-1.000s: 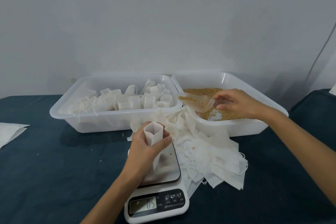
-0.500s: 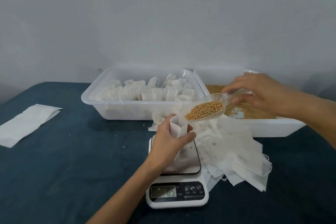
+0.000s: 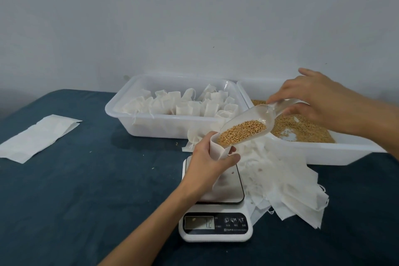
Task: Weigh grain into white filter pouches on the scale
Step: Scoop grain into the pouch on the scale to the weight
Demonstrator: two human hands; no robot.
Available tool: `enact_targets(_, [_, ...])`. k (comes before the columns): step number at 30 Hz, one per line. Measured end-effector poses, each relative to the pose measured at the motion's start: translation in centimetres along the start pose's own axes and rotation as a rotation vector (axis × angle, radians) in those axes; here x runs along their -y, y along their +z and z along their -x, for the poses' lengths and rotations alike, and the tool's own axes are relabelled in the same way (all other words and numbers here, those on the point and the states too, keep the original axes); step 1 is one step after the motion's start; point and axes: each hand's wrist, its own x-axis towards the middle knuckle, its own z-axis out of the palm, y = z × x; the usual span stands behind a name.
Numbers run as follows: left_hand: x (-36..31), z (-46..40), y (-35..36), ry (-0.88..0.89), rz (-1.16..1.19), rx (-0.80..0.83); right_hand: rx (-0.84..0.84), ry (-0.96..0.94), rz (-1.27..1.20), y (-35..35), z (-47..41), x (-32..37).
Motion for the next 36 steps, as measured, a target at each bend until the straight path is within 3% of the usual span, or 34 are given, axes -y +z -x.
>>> enact_targets(36, [-0.03, -0.03, -0.16, -0.045, -0.030, -0.028, -0.028, -0.054, 0.144, -0.14, -0.21, 0.14])
